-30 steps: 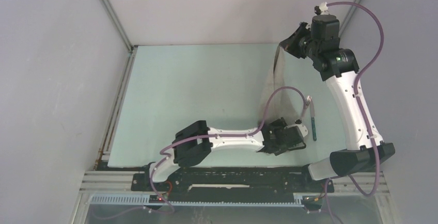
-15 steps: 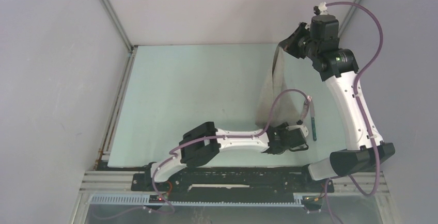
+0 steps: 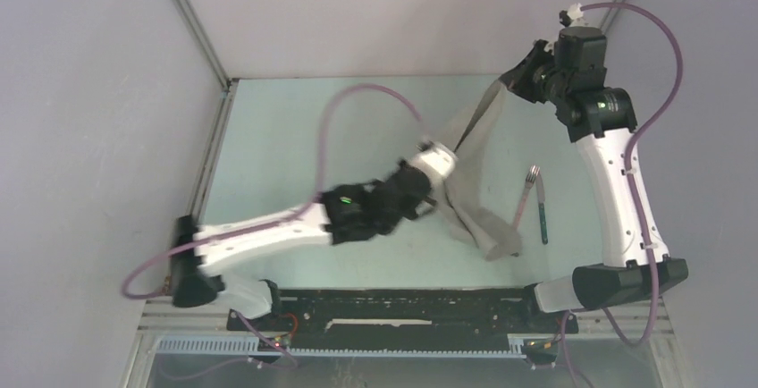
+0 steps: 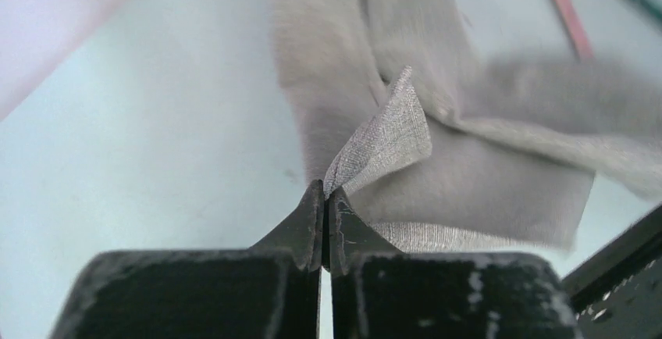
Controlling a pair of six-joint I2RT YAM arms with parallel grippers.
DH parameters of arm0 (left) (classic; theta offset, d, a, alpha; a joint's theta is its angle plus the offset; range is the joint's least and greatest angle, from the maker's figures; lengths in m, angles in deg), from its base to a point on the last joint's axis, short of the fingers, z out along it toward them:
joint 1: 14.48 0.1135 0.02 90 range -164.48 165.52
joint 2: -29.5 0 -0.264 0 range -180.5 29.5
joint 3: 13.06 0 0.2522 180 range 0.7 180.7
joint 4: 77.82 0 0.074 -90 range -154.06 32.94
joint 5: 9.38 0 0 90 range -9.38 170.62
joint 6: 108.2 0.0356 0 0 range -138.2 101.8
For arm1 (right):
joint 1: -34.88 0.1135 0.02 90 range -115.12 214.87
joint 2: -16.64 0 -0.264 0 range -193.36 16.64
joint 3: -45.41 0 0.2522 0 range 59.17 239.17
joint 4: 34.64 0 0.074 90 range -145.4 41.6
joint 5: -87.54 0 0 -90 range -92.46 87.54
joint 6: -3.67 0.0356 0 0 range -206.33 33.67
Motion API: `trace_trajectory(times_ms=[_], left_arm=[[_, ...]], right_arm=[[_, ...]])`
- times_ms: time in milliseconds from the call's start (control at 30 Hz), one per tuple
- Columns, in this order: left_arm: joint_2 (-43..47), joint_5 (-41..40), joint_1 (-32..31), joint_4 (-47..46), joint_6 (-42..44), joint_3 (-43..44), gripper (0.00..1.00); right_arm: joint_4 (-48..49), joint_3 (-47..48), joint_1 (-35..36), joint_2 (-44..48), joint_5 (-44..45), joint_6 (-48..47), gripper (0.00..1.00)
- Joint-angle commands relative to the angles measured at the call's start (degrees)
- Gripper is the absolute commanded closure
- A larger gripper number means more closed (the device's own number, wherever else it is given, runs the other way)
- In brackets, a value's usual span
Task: Fold the napkin into a case and place the utensils inside
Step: Flatten out the crumpled napkin at the center of the board.
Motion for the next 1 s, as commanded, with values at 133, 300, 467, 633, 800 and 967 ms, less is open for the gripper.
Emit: trace_trajectory(times_ms=[133, 300, 467, 633, 800, 967], left_arm=[[31.6, -0.6, 12.6, 2.9, -1.9, -3.7, 1.0], [43.4, -1.1, 13.6, 3.6, 0.7, -0.4, 1.0], [50.0, 1.4, 13.6, 6.7, -0.9, 1.0, 1.0], [56.1, 8.9, 13.6, 8.8, -2.1, 3.6, 1.0], [56.0, 13.3, 13.6, 9.6, -2.9, 4.1, 1.0], [51.5, 0.8, 13.7, 9.7, -4.8, 3.8, 1.0]], right_arm=[[-2.0, 1.1, -0.9, 10.9, -3.7, -9.3, 1.0], [-1.3, -0.2, -0.8, 19.2, -8.6, -12.1, 1.0], [0.2, -4.0, 0.3, 29.8, -14.3, -15.2, 1.0], [-0.3, -4.1, 0.4, 37.0, -18.4, -14.5, 1.0], [3.6, -6.1, 0.3, 39.3, -19.0, -9.5, 1.0], [2.6, -4.5, 0.4, 32.7, -11.5, -7.1, 1.0]])
